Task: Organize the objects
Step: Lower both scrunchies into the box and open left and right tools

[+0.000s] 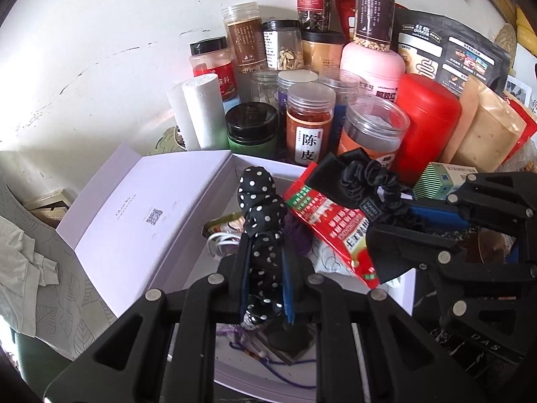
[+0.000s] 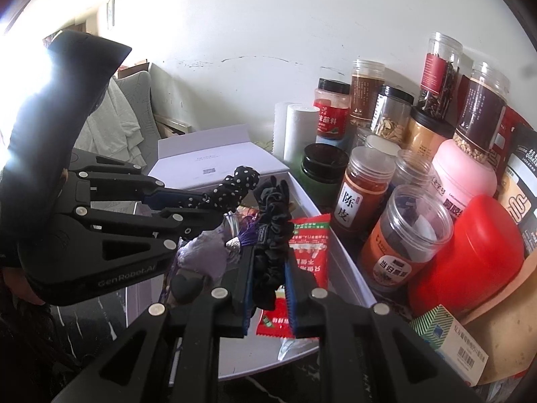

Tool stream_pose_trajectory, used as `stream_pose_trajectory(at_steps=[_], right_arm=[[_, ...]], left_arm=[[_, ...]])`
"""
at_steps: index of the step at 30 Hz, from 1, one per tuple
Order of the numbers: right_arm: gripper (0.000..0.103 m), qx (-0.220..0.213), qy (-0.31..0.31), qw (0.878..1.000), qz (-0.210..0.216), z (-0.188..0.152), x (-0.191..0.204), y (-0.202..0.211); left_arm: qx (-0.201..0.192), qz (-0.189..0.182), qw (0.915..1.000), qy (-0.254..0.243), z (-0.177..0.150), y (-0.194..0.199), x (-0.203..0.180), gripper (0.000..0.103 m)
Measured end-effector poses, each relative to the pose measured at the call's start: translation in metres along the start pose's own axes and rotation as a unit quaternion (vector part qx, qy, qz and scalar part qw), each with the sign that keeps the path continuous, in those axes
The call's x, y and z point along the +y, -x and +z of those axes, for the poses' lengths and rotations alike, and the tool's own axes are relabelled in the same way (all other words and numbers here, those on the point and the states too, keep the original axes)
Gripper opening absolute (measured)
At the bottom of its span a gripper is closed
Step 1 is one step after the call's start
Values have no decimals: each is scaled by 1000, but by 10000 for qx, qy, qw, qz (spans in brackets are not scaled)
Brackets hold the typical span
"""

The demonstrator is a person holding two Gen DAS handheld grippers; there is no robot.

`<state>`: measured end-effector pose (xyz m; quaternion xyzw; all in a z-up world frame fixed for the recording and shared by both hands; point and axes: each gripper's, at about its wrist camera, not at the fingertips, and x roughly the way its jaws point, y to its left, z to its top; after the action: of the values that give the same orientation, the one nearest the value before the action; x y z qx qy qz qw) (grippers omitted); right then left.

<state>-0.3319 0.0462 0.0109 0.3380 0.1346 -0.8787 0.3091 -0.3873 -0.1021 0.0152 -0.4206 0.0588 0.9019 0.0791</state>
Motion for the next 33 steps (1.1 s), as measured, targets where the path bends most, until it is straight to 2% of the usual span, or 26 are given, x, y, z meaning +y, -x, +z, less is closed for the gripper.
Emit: stream_pose_trajectory(at_steps=[11,21,33], right_arm=[[15,125,-73,9999,48,14,-10,-32],[15,347,-176,9992,11,9,-18,-53],[16,604,-305,9977,-70,-5,-26,-68]], left_arm=[[168,-44,9998,-26,11,-41,10,15],[360,-149,9991,-176,19,-73,6,15],[387,-175,9978,-509,19,-74,-13,15]])
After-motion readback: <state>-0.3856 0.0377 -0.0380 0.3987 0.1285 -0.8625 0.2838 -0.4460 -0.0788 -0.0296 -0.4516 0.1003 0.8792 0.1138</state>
